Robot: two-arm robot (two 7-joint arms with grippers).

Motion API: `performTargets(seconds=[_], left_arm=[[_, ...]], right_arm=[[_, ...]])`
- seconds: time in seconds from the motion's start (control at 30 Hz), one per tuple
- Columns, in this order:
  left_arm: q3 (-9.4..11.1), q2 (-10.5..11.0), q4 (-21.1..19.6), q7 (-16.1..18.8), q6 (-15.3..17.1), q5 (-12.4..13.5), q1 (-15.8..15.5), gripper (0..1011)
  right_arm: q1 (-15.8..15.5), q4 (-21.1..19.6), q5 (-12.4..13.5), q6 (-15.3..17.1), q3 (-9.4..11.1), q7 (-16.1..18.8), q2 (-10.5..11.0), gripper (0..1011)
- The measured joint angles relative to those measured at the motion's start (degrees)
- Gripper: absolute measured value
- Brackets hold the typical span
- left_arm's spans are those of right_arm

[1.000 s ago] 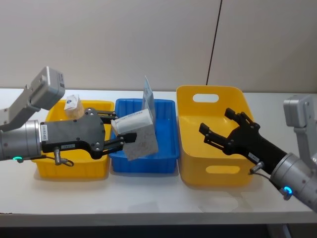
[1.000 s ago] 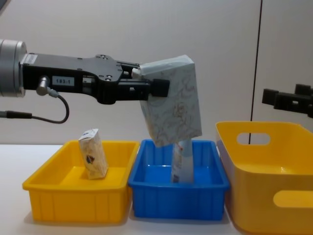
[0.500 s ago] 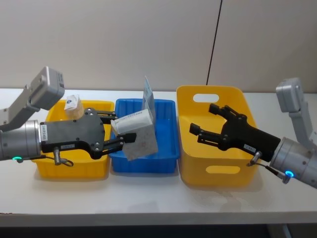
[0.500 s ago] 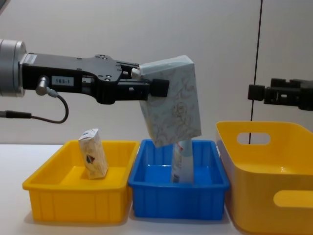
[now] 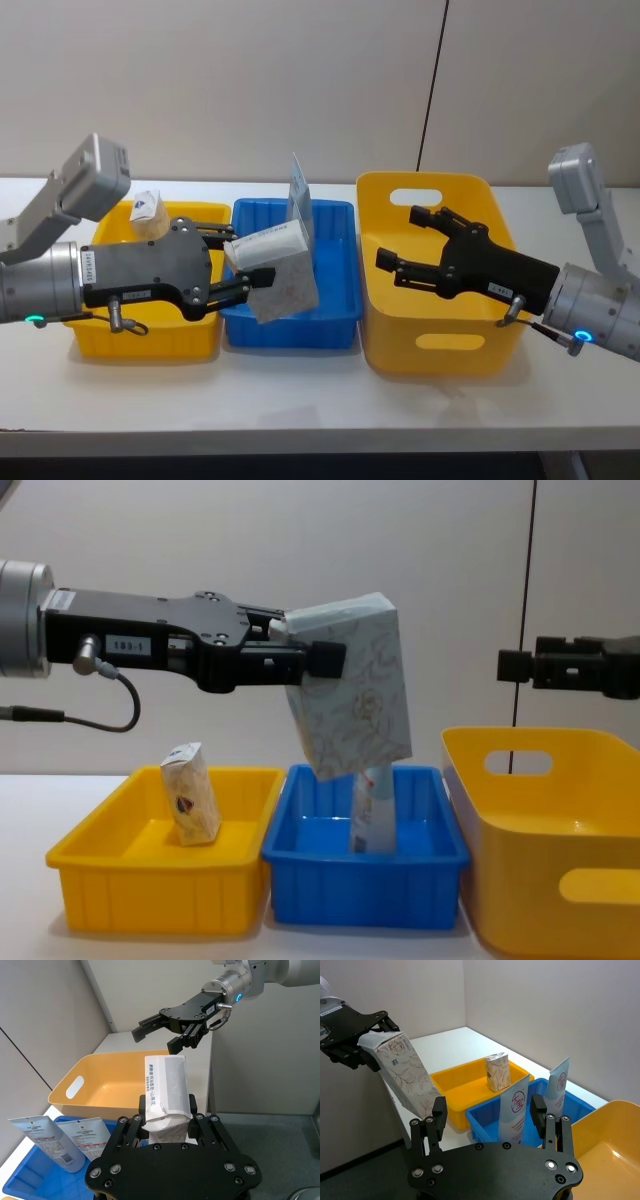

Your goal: Bimanual collaborative sorting of washing and personal care products

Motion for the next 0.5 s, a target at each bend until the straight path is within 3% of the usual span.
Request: performTargets(seconds=[0.3, 0.5], left_arm=[[0.00, 0.00, 0.00, 0.00, 0.00, 0.00, 0.00, 365], [0.00, 0.00, -0.01, 0.01, 0.01, 0.00, 0.00, 364]], right_arm=[[-0.02, -0.04, 0.38, -0.13, -0.26, -0.85, -0.26, 1000], [1.11, 1.14, 0.95, -0.34, -1.15, 0.60, -0.56, 1000]])
